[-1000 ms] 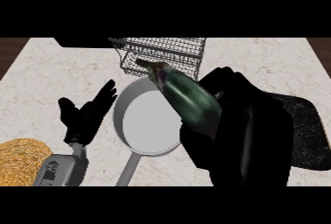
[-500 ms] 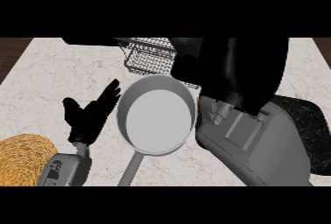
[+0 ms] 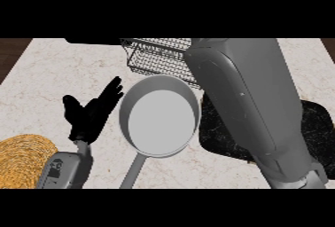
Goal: Pick the eggplant from the tray and place it in the tiered basket
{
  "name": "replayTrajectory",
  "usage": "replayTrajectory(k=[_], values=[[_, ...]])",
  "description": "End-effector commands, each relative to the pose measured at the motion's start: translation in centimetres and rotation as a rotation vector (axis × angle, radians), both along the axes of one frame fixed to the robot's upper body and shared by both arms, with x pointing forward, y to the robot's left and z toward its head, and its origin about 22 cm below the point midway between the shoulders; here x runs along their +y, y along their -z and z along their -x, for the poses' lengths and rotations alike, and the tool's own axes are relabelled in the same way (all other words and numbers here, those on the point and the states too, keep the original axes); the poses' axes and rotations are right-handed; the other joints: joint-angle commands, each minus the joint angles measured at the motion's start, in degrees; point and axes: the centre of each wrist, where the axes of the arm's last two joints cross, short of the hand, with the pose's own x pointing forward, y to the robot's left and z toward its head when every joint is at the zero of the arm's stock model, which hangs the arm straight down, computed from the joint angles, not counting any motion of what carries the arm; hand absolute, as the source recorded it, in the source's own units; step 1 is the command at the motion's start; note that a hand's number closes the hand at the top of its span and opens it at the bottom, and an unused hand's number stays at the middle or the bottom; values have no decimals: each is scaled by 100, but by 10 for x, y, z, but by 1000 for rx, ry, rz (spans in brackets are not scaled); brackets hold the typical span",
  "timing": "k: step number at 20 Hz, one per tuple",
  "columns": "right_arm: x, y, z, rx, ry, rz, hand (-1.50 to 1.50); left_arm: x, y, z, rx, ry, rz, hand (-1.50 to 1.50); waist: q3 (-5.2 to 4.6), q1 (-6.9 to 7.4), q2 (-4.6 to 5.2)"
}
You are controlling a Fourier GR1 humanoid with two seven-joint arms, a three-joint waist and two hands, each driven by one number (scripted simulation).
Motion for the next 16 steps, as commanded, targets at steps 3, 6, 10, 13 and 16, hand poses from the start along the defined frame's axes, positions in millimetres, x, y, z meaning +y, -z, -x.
replayTrajectory(k=[3, 6, 10, 13, 16], values=[[1, 20, -46, 30, 75, -138, 150, -5, -16, -2, 8, -5, -4, 0, 10, 31, 23], [8, 33, -57, 12, 90, -175, 150, 5, -6, -1, 6, 16, -15, 0, 3, 109, 48], [-6, 44, -69, -37, 76, -349, 150, -12, -2, 2, -1, 33, -3, 0, 9, 214, 89], [-9, 44, -76, -89, 14, -445, -150, -14, -10, -4, -26, 63, -1, 0, 9, 293, 131], [-9, 56, -82, -138, -36, -476, -150, -18, -16, -9, -25, 60, 13, 0, 10, 377, 177]])
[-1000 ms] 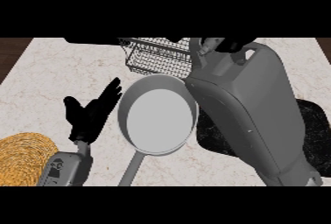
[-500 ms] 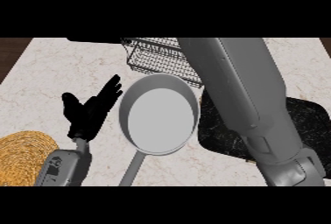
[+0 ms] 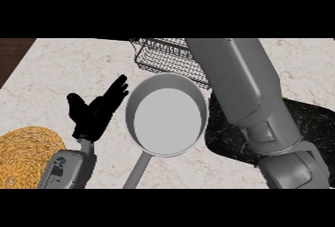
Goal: Pick the eggplant from the tray and place it in the tiered basket
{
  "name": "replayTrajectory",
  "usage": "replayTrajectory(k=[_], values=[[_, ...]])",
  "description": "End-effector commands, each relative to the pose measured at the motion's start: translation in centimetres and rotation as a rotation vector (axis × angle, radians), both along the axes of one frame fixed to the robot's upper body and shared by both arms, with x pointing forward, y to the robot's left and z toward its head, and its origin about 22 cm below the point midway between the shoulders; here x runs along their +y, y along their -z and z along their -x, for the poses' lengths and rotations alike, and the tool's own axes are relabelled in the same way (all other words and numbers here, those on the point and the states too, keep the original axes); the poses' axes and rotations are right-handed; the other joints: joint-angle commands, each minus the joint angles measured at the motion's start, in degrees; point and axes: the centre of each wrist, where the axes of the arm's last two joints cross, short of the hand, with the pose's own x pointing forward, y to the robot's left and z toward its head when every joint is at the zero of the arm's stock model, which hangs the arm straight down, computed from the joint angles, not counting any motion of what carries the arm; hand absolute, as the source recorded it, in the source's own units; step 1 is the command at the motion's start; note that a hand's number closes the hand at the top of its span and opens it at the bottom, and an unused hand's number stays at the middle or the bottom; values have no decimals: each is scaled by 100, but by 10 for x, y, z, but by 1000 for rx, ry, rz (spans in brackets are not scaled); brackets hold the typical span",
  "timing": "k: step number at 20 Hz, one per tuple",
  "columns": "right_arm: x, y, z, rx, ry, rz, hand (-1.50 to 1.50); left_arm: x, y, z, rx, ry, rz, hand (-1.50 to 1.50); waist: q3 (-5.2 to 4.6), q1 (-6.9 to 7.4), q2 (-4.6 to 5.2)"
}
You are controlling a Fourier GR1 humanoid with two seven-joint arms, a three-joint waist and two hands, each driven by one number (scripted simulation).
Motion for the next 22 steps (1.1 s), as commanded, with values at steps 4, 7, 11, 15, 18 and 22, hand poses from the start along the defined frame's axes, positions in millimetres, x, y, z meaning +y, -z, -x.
replayTrajectory(k=[4, 7, 11, 15, 18, 22], values=[[11, 10, -11, -128, -62, -102, -150, -10, 2, -3, -4, 32, 9, 0, -5, 118, 26], [14, 14, -13, -204, -61, -75, -150, 0, -2, -5, -11, 19, -4, 0, -6, 104, 25], [26, 0, -12, -308, 18, -78, -150, 0, 8, -4, 30, -18, -13, 0, -11, -64, -19], [13, 2, -19, -361, 133, -170, -150, 6, 6, 4, 18, -31, -4, 0, -4, -171, -68], [15, 14, -20, -343, 206, -246, -150, 20, 11, 8, 40, -72, -15, 0, -1, -359, -149], [8, 5, -17, -272, 194, -233, -150, 33, 21, 20, 56, -115, -2, 0, 7, -692, -279]])
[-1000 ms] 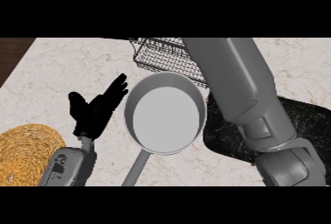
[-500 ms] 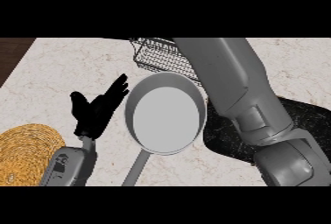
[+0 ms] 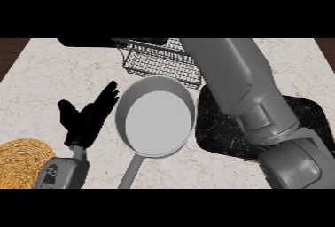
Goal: Pick the eggplant from the tray and place it in the tiered basket
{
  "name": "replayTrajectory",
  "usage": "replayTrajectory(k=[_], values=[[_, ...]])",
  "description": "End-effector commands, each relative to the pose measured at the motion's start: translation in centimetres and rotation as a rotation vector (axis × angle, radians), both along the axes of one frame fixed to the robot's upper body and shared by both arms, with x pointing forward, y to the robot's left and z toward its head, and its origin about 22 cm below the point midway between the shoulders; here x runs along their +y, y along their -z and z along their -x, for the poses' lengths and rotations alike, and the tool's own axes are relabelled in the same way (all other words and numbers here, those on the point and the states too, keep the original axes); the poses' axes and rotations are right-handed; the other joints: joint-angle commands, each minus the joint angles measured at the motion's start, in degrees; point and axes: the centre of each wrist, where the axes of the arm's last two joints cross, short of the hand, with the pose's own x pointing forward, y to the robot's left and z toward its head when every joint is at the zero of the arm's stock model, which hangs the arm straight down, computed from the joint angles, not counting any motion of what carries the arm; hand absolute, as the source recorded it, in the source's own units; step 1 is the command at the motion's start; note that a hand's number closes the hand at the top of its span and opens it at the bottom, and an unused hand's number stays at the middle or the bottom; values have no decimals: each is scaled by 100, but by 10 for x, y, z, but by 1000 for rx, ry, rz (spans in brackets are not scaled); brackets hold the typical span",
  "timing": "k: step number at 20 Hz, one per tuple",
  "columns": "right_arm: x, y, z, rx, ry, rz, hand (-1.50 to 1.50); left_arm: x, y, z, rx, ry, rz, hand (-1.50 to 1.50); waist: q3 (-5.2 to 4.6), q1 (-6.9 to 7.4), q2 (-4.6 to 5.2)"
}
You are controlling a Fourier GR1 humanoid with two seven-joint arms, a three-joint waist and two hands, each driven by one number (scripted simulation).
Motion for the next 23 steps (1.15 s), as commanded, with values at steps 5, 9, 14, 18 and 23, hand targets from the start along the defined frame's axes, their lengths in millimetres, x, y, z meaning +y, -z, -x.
replayTrajectory(k=[5, 9, 14, 18, 23], values=[[-10, 0, 18, 71, -69, -34, -150, 20, 17, 21, 39, -85, 7, 0, 16, -452, -214], [-18, 7, 30, 144, -144, -6, -150, 40, 10, 17, 29, -121, 4, 0, 22, -650, -276], [-43, 11, 50, 158, -206, -6, -150, 42, 26, 24, 48, -155, -9, 0, 26, -880, -312], [-65, 5, 71, 153, -221, -14, -150, 45, 16, 20, 48, -178, -5, 0, 32, -1059, -381], [-104, -10, 109, 106, -233, 5, -150, 48, 18, 26, 62, -198, 7, 0, 31, -1120, -381]])
